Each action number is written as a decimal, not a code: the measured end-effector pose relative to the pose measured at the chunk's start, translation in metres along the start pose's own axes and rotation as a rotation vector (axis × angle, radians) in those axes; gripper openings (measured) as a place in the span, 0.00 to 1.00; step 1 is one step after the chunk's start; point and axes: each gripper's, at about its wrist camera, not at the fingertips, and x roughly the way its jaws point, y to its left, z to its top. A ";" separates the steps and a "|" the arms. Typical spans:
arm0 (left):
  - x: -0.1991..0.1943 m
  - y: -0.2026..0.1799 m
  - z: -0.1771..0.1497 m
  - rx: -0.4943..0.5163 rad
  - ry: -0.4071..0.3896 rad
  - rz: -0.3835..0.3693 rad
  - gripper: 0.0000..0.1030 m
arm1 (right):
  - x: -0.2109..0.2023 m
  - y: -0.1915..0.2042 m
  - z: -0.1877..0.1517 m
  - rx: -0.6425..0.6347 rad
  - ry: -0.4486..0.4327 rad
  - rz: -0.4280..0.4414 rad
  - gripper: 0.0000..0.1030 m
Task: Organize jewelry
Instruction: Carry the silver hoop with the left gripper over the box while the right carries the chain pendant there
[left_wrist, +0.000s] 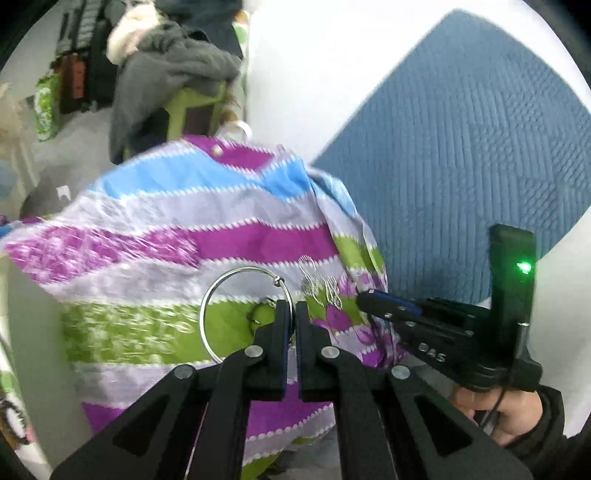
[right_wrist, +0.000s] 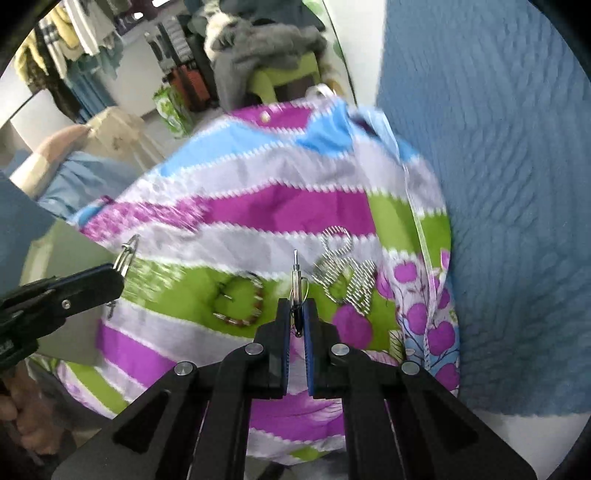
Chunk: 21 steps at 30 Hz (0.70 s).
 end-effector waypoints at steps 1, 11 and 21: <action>-0.011 0.002 0.003 -0.003 -0.016 0.011 0.01 | -0.009 0.007 0.004 -0.011 -0.018 0.001 0.04; -0.113 0.037 0.016 -0.058 -0.138 0.096 0.01 | -0.072 0.089 0.036 -0.130 -0.149 0.043 0.04; -0.199 0.094 0.008 -0.098 -0.220 0.253 0.01 | -0.084 0.207 0.057 -0.247 -0.208 0.179 0.04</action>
